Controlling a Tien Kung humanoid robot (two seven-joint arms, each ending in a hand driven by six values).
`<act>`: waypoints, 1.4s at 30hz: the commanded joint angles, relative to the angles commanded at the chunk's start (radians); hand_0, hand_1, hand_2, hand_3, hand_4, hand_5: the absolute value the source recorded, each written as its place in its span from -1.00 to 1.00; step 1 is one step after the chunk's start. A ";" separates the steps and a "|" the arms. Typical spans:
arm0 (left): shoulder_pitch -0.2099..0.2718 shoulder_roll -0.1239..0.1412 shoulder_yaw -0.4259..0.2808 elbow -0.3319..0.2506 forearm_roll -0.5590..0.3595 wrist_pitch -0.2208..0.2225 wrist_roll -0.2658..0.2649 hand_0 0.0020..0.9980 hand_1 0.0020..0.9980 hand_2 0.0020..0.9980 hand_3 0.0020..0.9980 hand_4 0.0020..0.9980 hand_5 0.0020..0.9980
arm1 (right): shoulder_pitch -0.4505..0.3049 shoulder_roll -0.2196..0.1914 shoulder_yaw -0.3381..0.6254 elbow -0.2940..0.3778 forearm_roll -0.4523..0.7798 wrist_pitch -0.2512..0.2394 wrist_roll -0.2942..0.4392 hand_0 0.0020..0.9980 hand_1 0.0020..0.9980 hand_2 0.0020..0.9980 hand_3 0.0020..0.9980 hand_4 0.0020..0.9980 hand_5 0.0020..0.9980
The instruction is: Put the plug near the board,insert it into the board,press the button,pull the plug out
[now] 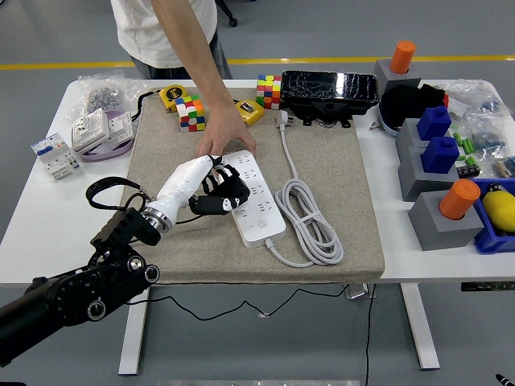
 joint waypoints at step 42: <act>-0.002 0.014 -0.009 0.037 0.051 -0.039 0.014 -0.45 -0.28 -0.22 0.03 0.14 -1.00 | -0.001 -0.003 -0.005 0.001 0.000 -0.001 0.000 0.04 0.26 0.24 0.10 0.77 -0.19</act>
